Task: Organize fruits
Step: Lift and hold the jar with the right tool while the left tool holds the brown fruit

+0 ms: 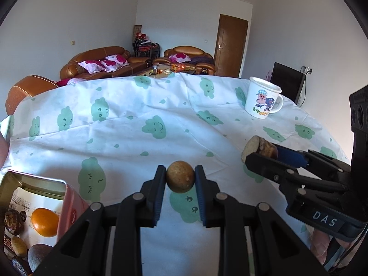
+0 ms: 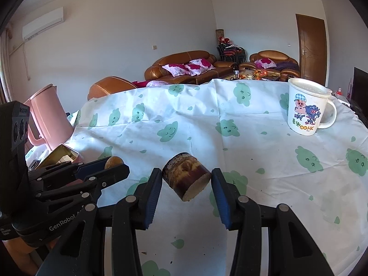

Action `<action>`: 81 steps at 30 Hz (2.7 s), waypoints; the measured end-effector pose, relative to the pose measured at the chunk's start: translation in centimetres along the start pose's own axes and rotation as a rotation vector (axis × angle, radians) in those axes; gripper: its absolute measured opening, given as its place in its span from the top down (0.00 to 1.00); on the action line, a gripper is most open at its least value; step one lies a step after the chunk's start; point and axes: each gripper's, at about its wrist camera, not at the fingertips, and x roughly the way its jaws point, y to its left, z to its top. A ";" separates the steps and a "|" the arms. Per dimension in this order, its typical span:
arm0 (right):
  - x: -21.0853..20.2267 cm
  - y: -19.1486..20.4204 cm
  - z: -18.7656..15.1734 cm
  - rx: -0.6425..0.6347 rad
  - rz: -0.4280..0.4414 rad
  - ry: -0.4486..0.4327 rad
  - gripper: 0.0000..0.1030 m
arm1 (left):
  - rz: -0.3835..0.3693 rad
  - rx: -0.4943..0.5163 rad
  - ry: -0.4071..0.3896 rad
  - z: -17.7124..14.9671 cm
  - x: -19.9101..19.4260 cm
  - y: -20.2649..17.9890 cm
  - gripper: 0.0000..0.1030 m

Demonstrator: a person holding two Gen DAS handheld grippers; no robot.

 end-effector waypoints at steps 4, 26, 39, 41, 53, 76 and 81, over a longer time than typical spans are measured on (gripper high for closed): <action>-0.6 0.2 -0.1 -0.014 0.006 -0.031 0.55 | 0.017 0.015 -0.042 -0.1 -0.8 -0.3 0.74; -2.7 0.9 -0.3 -0.058 0.010 -0.151 0.55 | 0.085 0.044 -0.191 -0.9 -3.9 -1.2 0.74; -3.9 1.3 -0.7 -0.083 0.010 -0.213 0.55 | 0.109 0.061 -0.252 -1.4 -5.1 -1.7 0.74; -4.0 1.5 -0.7 -0.090 0.009 -0.221 0.55 | 0.118 0.065 -0.268 -1.5 -5.4 -1.8 0.74; -5.4 2.4 -1.2 -0.131 -0.006 -0.294 0.55 | 0.152 0.064 -0.336 -2.0 -6.8 -2.0 0.74; -5.8 3.1 -1.4 -0.149 -0.019 -0.295 0.55 | 0.129 0.046 -0.327 -2.4 -7.7 -1.5 0.74; -5.8 3.8 -1.6 -0.158 -0.027 -0.278 0.55 | 0.115 0.039 -0.318 -2.7 -8.0 -1.0 0.74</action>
